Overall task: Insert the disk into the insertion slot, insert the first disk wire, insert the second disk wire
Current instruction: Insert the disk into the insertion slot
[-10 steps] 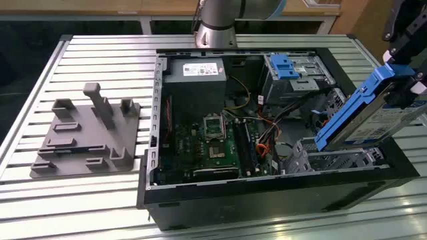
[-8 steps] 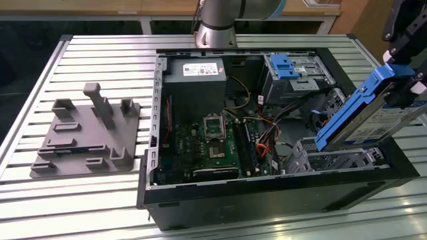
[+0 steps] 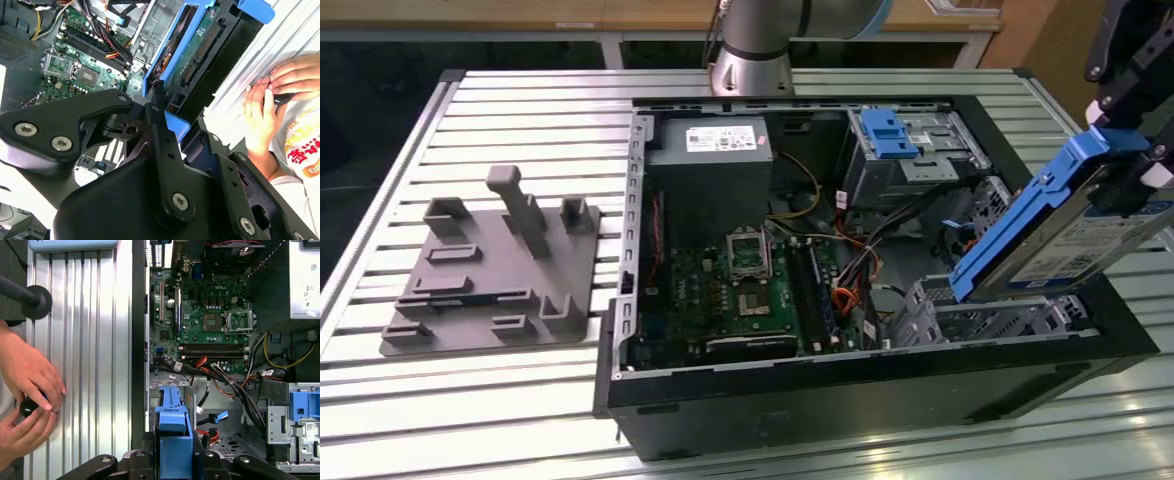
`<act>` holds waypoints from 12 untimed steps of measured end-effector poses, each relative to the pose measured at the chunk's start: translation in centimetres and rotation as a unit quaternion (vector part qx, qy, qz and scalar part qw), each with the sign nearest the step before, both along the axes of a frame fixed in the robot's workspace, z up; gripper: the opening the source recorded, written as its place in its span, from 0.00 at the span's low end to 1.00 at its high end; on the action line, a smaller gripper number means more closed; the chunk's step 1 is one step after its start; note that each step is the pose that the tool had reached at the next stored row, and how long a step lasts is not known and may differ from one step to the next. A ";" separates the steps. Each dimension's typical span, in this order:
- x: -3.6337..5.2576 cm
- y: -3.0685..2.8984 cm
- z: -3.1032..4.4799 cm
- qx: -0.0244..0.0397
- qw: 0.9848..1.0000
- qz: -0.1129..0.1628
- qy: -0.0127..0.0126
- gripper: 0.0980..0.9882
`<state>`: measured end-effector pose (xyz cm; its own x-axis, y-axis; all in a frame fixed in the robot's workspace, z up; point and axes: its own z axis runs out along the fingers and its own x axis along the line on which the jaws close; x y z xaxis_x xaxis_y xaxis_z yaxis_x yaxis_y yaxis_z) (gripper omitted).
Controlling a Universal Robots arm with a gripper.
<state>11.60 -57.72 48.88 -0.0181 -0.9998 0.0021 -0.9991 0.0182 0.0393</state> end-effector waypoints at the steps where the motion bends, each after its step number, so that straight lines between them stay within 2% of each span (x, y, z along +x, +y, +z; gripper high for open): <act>1: 0.00 0.00 0.00 0.001 1.000 0.000 0.000 0.30; 6: 0.00 -0.02 -0.02 0.007 1.000 0.000 0.000 0.30; 12: 0.00 -0.13 -0.02 0.023 1.000 0.000 0.000 0.30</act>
